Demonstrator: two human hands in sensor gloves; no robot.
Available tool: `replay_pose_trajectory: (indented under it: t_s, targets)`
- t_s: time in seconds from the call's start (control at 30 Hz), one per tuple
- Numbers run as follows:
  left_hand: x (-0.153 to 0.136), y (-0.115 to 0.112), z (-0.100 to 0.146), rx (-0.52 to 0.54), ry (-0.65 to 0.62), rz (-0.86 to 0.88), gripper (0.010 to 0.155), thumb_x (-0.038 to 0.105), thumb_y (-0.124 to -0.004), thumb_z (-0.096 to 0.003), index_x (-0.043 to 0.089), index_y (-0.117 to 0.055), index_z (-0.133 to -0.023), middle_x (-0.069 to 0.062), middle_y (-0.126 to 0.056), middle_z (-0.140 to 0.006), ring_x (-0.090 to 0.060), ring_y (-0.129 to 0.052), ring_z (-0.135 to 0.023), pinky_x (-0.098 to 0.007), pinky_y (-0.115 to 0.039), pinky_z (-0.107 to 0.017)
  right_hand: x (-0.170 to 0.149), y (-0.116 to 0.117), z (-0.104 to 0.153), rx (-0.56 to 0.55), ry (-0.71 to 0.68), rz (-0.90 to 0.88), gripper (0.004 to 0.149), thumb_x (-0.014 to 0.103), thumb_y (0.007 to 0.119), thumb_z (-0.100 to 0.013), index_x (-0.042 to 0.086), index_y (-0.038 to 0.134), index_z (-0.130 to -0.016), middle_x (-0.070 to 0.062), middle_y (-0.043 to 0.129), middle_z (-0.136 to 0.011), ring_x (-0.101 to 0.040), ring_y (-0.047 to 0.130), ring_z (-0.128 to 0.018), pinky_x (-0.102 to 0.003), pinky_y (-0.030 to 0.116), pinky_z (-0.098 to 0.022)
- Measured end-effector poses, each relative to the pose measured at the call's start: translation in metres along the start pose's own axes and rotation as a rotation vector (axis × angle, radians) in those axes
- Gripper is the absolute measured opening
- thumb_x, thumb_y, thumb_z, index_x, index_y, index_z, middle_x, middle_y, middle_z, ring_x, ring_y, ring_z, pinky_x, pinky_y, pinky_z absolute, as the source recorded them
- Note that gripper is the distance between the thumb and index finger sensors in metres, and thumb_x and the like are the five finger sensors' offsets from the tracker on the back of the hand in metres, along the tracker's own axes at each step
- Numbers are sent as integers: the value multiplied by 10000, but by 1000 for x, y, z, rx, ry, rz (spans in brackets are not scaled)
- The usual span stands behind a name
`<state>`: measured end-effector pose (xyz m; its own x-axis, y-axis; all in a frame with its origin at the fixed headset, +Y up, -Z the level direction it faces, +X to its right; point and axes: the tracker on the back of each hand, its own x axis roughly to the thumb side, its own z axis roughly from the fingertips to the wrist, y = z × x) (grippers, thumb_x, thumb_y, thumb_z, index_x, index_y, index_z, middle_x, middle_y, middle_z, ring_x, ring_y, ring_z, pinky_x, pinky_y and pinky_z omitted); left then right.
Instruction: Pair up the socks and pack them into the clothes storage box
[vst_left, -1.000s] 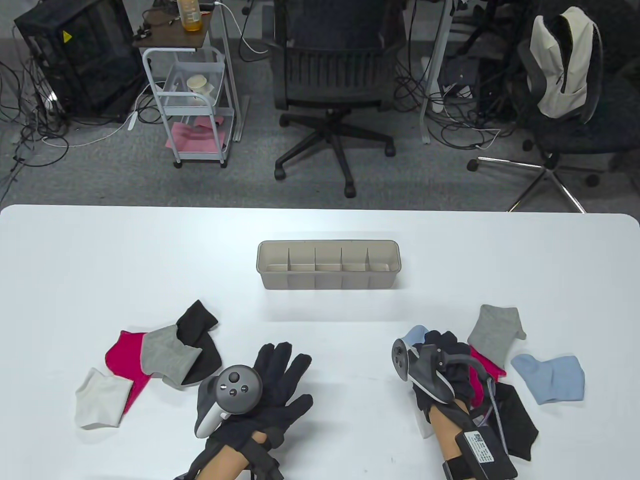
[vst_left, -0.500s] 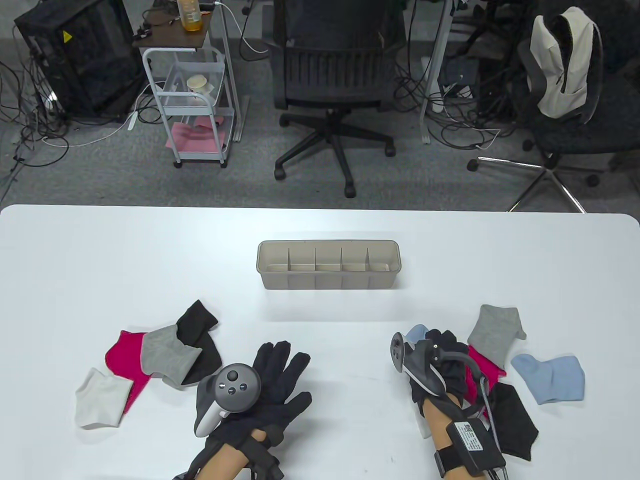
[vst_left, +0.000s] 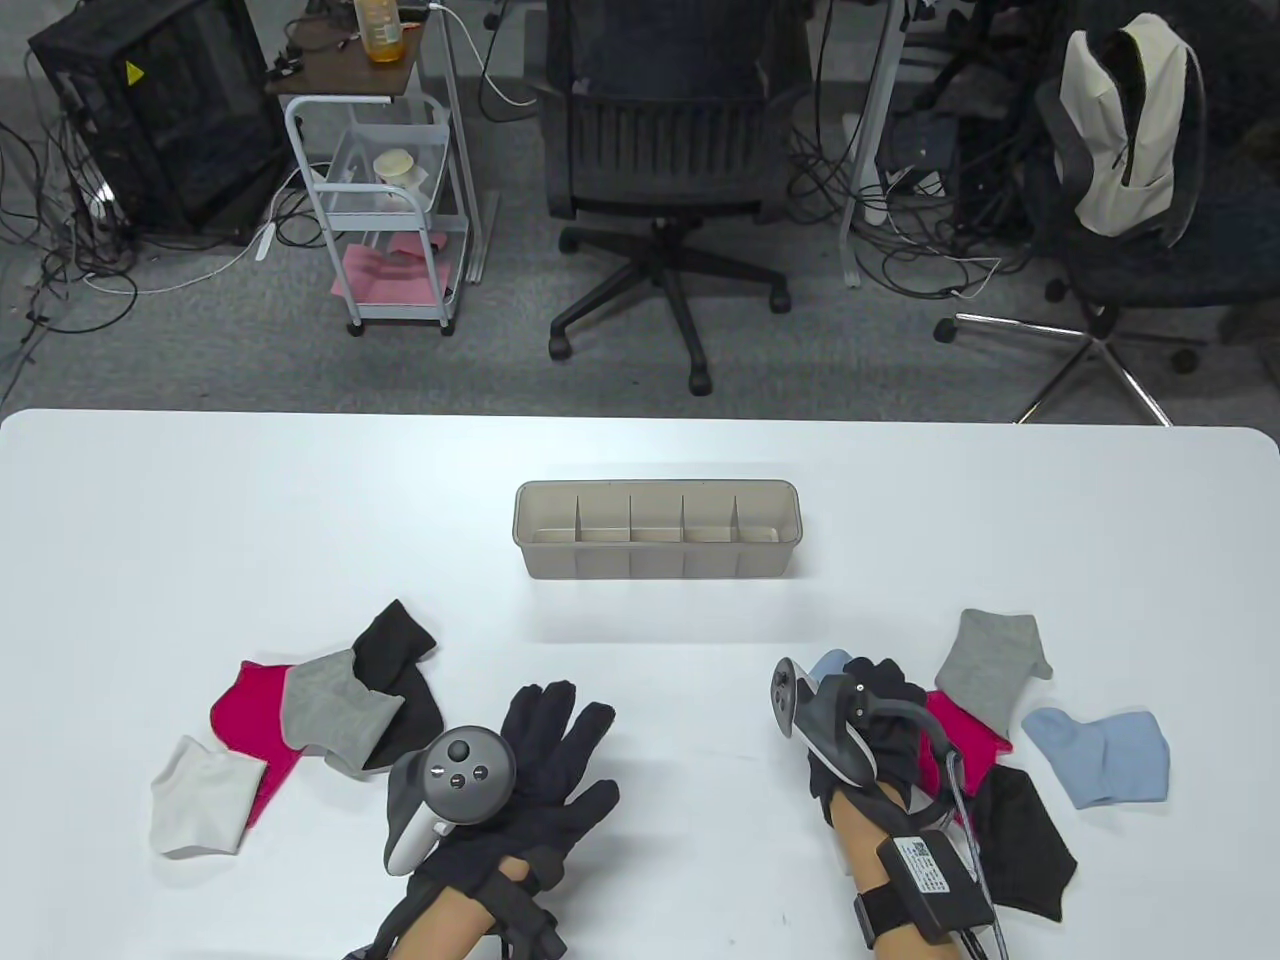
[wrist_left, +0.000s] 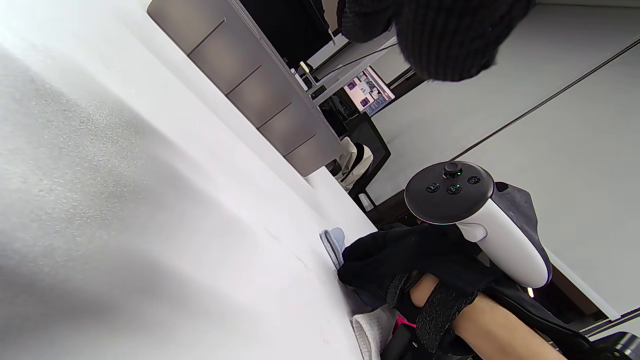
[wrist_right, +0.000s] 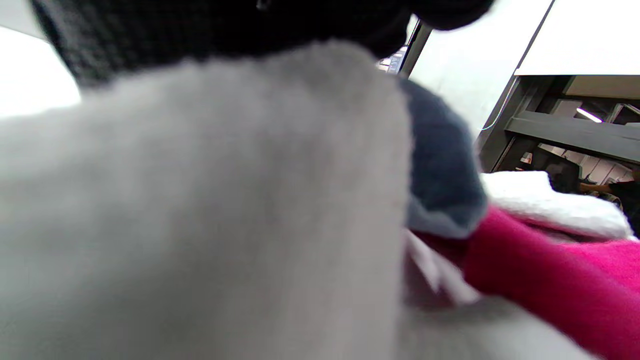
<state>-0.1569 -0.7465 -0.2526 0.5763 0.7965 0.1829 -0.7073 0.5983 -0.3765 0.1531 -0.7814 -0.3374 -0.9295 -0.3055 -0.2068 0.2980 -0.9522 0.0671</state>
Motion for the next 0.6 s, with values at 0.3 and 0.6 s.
replay_pose_trajectory:
  t_s: [0.3,0.6]
  targets:
    - [0,1,1,14,2,2,729,501,-672,-509,290,-370,-1138,-112,-52,-1192,-425,45,-1090,-744,-109,-667,-20,-38,5,-105,39,-16,358,464,898,-355,418,895,-710,65,845,-773,-204,748,-681,-437,606,-570]
    - [-2,3,3,32,39,-14,758,472,-725,-501,238,-383,-1136,-177,-94,-1185,-483,-50,-1077,-732,-205,-685,-46,-104,24,-287,28,-164,361,419,852,-370,431,843,-730,73,810,-789,-145,775,-604,-366,682,-492]
